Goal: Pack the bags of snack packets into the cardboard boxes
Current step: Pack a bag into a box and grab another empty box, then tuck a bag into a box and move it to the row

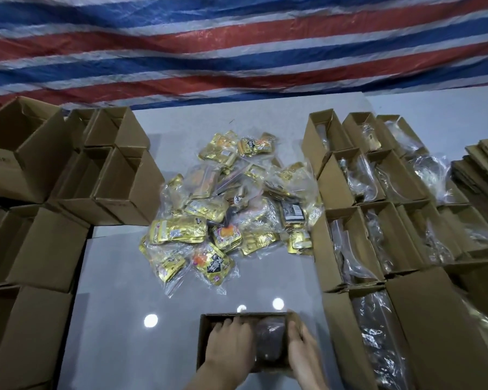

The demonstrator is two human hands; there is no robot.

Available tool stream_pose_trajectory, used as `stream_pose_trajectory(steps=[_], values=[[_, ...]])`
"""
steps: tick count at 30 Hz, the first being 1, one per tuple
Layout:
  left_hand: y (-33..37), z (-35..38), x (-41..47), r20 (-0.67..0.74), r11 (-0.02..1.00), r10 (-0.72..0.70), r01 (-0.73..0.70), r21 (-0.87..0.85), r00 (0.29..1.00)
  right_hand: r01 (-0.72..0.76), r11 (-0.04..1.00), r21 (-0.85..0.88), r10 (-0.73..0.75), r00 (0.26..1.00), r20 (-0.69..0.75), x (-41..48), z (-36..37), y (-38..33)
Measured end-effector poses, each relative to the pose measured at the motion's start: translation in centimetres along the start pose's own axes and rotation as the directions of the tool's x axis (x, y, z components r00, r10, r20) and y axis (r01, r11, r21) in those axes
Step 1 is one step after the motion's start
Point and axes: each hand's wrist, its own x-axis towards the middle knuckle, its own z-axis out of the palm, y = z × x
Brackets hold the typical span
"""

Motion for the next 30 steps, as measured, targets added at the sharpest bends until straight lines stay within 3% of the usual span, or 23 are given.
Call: stream_pose_trajectory(steps=[4, 7, 12, 16, 19, 21, 23, 25, 30], values=[[0.9, -3.3, 0.8, -0.142, 0.993, 0.070, -0.082, -0.081, 0.987, -0.069, 0.997, 0.026, 0.071, 0.993, -0.089, 2.3, -0.6, -0.2], [1.8, -6.3, 2.9, -0.161, 0.990, 0.133, -0.139, -0.027, 0.978, -0.088, 0.993, 0.075, 0.096, 0.989, -0.114, 4.3, -0.6, -0.9], [3.5, -8.4, 7.3, -0.015, 0.948, 0.237, -0.228, 0.220, 0.971, -0.051, 0.993, 0.106, 0.066, 0.987, -0.143, 6.6, -0.8, -3.3], [4.7, -9.9, 9.6, 0.071, 0.937, 0.246, -0.256, 0.236, 0.967, -0.069, 0.997, 0.024, 0.071, 0.990, -0.120, 7.5, -1.5, -5.1], [5.1, -11.7, 10.1, 0.127, 0.903, 0.341, -0.363, 0.232, 0.931, -0.065, 0.998, -0.016, 0.063, 0.993, -0.096, 7.6, -1.9, -5.9], [5.0, -14.3, 12.0, 0.018, 0.924, 0.352, -0.350, 0.154, 0.936, -0.083, 0.995, -0.047, 0.077, 0.992, -0.104, 7.6, -2.1, -6.4], [5.6, -17.8, 15.8, -0.213, 0.960, 0.278, -0.277, 0.034, 0.937, -0.090, 0.994, -0.067, 0.082, 0.990, -0.118, 7.7, -2.1, -6.6], [6.4, -20.9, 20.9, -0.391, 0.961, 0.215, -0.265, -0.077, 0.895, -0.098, 0.991, -0.090, 0.088, 0.990, -0.107, 7.7, -2.0, -6.5], [8.4, -23.1, 31.5, -0.414, 0.989, 0.130, -0.149, -0.014, 0.901, -0.015, 0.998, -0.053, 0.010, 0.995, -0.102, 7.8, -2.0, -6.1]])
